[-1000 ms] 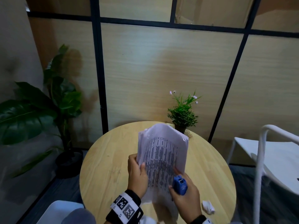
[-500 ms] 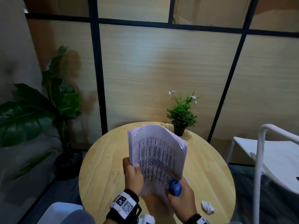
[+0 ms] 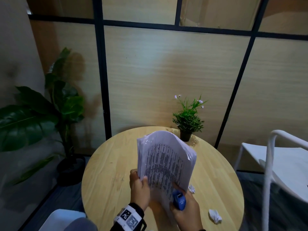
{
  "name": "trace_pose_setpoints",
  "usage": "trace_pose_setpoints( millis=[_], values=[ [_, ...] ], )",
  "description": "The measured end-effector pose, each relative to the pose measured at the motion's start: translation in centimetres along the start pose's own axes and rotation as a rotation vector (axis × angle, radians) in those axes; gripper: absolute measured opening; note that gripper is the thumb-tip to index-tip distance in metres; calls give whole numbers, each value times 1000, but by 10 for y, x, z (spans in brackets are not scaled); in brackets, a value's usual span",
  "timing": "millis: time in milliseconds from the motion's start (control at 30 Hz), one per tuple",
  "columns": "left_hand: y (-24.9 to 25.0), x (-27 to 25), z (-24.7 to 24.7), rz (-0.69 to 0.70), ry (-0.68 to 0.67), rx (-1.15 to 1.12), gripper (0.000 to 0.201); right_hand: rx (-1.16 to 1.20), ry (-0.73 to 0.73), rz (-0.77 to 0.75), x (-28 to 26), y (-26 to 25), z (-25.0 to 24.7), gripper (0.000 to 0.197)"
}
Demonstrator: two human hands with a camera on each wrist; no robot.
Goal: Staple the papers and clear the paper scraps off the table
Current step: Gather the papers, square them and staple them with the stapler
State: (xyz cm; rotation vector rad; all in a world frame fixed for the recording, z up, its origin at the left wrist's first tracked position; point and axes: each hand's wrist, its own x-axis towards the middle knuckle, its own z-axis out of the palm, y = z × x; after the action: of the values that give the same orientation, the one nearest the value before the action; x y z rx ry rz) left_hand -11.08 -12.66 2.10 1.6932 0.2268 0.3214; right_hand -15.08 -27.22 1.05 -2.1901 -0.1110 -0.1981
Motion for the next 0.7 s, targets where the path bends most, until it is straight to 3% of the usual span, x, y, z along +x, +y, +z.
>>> trace_pose_setpoints(
  millis=[33, 100, 267, 333, 600, 700],
  values=[
    [6, 2, -2, 3, -9, -32, 14, 30, 47, -12, 1, -1, -2, 64],
    [23, 8, -8, 47, -38, -92, 11, 48, 119, -32, 4, -3, -6, 49],
    [74, 30, -26, 234, -78, -138, 14, 87, 222, -98, 9, -7, -20, 59],
    [89, 37, -31, 287, -86, -147, 13, 94, 252, -149, 10, -21, -32, 51],
    [96, 48, -36, 283, -80, -215, 7, 172, 693, -679, 21, -121, -103, 11],
    [95, 47, -36, 283, -109, -247, 4, 429, 681, -754, 28, -155, -103, 8]
  ],
)
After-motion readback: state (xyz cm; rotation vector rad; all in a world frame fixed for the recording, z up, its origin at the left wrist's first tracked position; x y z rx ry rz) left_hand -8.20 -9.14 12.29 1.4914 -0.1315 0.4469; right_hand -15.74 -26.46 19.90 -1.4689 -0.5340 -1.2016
